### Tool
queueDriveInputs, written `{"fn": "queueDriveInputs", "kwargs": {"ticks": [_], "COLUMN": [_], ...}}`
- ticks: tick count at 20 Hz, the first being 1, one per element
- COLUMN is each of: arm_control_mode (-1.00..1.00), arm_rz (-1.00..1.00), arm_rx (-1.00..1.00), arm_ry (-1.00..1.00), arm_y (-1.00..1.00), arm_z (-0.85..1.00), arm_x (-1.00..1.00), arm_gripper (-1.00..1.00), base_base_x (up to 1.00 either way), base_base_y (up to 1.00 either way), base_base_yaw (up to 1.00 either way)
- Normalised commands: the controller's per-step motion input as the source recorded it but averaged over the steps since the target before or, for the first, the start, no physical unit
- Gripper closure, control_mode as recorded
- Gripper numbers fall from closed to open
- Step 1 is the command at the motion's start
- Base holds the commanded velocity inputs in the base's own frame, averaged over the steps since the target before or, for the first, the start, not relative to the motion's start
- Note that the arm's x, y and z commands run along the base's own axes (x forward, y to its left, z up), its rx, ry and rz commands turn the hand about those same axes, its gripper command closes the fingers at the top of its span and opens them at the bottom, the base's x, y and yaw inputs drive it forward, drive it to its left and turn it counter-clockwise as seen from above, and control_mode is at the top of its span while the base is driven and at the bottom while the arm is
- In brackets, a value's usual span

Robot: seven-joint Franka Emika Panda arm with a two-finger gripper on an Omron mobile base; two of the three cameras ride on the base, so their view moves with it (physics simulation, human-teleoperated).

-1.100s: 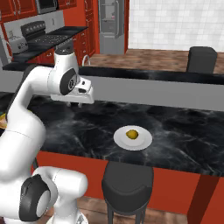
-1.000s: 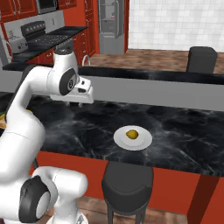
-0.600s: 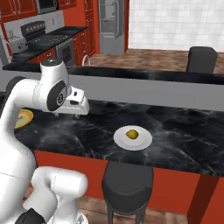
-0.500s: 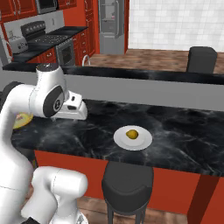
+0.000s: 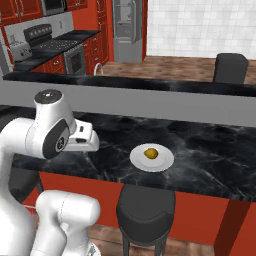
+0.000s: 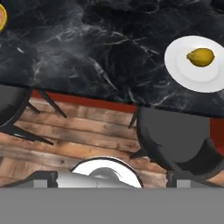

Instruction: Transport the steak and lemon to the fridge. Place the steak on the rack containing meat and place the lemon on the rack containing the vegetable, ensuring meats and vegetables are on different racks.

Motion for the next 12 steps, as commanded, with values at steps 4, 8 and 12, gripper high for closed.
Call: {"fn": "queueDriveInputs", "kwargs": {"ticks": [4, 8, 12], "arm_control_mode": [-1.00, -1.00, -1.00], "arm_rz": [0.19, 0.22, 0.20], "arm_rx": [0.00, -0.01, -0.03], "arm_ry": [0.00, 0.00, 0.00], "arm_y": [-0.62, -0.61, -0.39], "arm_z": [0.00, 0.00, 0.00], "arm_x": [0.00, 0.06, 0.51], "arm_gripper": [-1.00, -1.00, -1.00], "base_base_x": [0.00, 0.00, 0.00], "base_base_y": [0.00, 0.00, 0.00], "base_base_yaw": [0.00, 0.00, 0.00]}}
